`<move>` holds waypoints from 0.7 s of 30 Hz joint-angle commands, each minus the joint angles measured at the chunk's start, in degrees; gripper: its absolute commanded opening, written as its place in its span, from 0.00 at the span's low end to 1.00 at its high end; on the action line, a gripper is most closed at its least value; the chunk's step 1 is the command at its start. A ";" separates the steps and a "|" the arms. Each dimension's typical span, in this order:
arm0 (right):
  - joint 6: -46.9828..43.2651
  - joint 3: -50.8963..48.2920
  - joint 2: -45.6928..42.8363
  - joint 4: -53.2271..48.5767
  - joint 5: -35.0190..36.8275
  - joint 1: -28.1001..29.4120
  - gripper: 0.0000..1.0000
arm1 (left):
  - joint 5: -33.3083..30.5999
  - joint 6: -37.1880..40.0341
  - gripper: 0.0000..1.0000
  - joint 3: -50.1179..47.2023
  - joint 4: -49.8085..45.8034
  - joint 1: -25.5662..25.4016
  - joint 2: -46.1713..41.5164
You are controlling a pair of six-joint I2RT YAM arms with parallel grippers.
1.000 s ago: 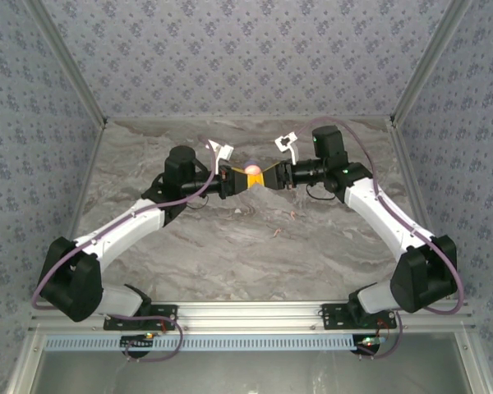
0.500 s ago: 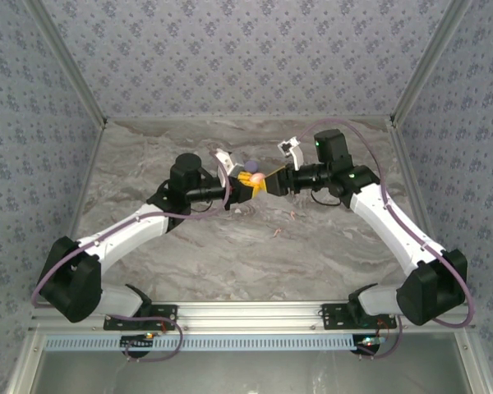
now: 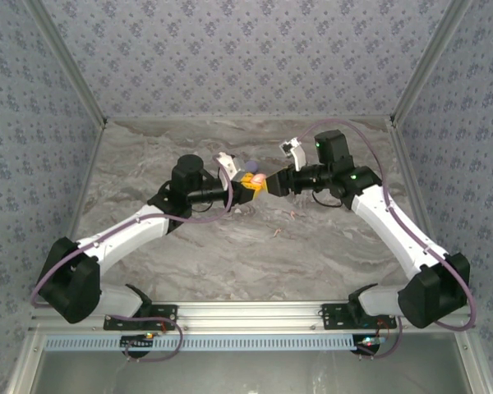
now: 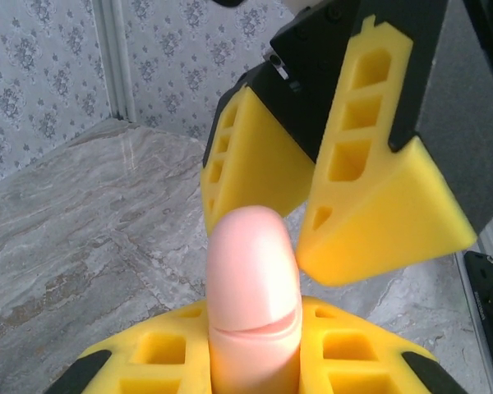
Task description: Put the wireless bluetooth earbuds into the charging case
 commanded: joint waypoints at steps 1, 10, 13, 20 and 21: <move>0.99 1.87 -1.66 0.11 5.02 -0.58 0.53 | 2.28 2.07 0.09 0.00 0.20 -1.12 -2.21; 2.43 1.51 -2.71 -0.72 9.13 -1.75 0.54 | 2.03 1.18 0.09 -1.53 1.72 -1.31 -2.31; 2.32 1.66 -3.26 -1.41 9.46 -1.84 0.55 | 1.68 0.56 0.09 -1.87 2.33 -1.30 -2.16; 2.51 0.72 -3.95 -6.02 17.95 -2.57 0.56 | -1.18 -3.69 0.10 -3.14 5.24 -1.17 -0.76; 2.68 0.72 -3.56 -7.07 19.12 -2.86 0.56 | -1.75 -4.47 0.10 -3.40 5.72 -1.17 -0.49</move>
